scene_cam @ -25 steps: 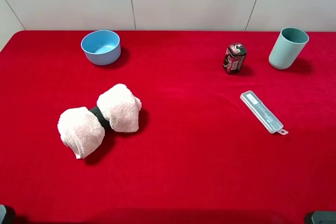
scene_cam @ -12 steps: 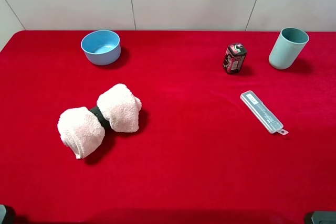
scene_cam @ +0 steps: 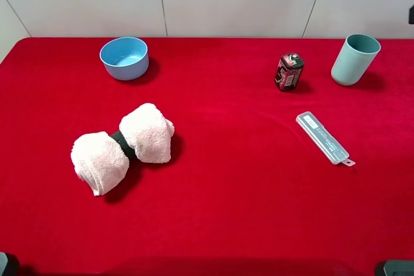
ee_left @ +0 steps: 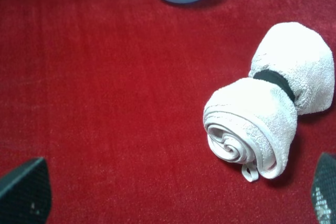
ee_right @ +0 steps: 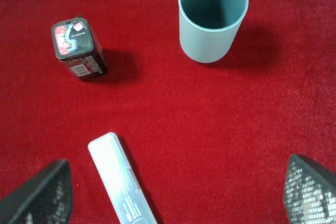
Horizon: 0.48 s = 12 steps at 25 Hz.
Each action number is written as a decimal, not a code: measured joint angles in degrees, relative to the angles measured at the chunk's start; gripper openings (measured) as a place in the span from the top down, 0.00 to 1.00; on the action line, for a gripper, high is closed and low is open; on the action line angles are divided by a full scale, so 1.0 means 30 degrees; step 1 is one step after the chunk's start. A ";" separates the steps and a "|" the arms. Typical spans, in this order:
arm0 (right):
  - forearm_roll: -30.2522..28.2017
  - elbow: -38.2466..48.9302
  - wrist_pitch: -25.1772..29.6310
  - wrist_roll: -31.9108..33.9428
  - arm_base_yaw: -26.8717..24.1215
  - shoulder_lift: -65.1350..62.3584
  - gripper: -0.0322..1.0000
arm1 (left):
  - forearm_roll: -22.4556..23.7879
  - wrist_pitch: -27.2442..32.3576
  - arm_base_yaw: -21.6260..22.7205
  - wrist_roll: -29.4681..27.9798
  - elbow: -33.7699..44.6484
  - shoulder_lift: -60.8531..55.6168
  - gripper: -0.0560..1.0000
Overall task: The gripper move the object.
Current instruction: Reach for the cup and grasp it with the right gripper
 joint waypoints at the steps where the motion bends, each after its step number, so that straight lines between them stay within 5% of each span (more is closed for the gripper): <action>1: 0.0000 -0.0627 0.0274 0.0000 0.0000 0.0788 0.38 | 0.0000 0.0000 0.0000 0.0000 0.0000 0.0000 0.02; 12: 0.0000 -0.6050 0.1874 0.0000 0.0000 0.7620 0.38 | 0.0000 0.0000 0.0000 0.0000 0.0000 0.0000 0.02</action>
